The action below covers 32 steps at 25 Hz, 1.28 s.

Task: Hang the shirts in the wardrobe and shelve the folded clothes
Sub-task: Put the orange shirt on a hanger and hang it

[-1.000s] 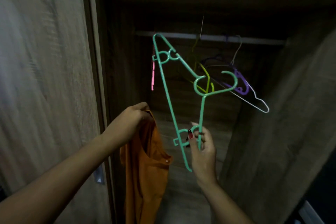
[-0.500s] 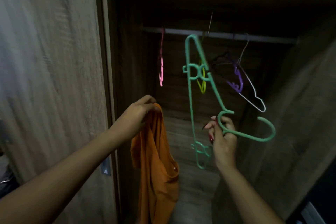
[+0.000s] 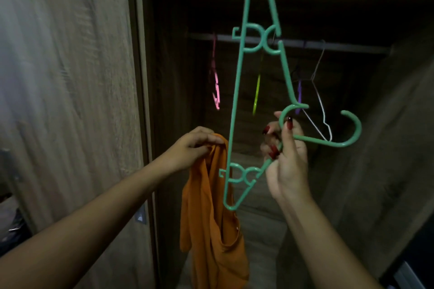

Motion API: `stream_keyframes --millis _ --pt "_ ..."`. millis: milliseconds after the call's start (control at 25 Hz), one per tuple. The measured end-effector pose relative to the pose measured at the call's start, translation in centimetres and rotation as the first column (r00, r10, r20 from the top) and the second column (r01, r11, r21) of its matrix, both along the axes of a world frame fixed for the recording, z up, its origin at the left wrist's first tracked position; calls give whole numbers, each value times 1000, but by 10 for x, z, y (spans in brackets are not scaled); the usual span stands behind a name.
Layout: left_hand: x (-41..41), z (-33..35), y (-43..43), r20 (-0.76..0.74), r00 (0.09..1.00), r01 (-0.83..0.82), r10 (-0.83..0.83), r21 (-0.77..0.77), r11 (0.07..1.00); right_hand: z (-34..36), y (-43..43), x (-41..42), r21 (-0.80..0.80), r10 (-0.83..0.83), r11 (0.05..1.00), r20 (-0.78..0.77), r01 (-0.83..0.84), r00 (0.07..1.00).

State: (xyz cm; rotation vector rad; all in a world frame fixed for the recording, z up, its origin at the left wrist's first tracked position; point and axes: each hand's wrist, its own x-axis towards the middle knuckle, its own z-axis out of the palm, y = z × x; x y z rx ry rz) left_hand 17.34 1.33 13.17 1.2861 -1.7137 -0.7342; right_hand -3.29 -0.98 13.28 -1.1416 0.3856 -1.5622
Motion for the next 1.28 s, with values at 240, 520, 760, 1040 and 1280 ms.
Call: stream_keyframes --millis 240,520,760,1040,1280 --pt "6 13 5 -201 980 -11 15 19 1000 -61 -23 7 3 30 1000 -282 -31 959" --pt "43 6 1 -223 972 -44 71 122 992 -86 -50 -57 84 58 996 -813 18 580" --pt "43 -7 -8 332 943 47 -18 -78 996 -71 -65 -78 -80 -58 990 -981 -112 187" --pt "21 -22 -25 524 851 108 -33 -114 988 -20 -64 -48 -248 -170 961 -877 -119 450" --pt "39 -53 -39 532 845 0 53 -100 995 -5 -60 -71 -328 -271 944 -839 -40 471"
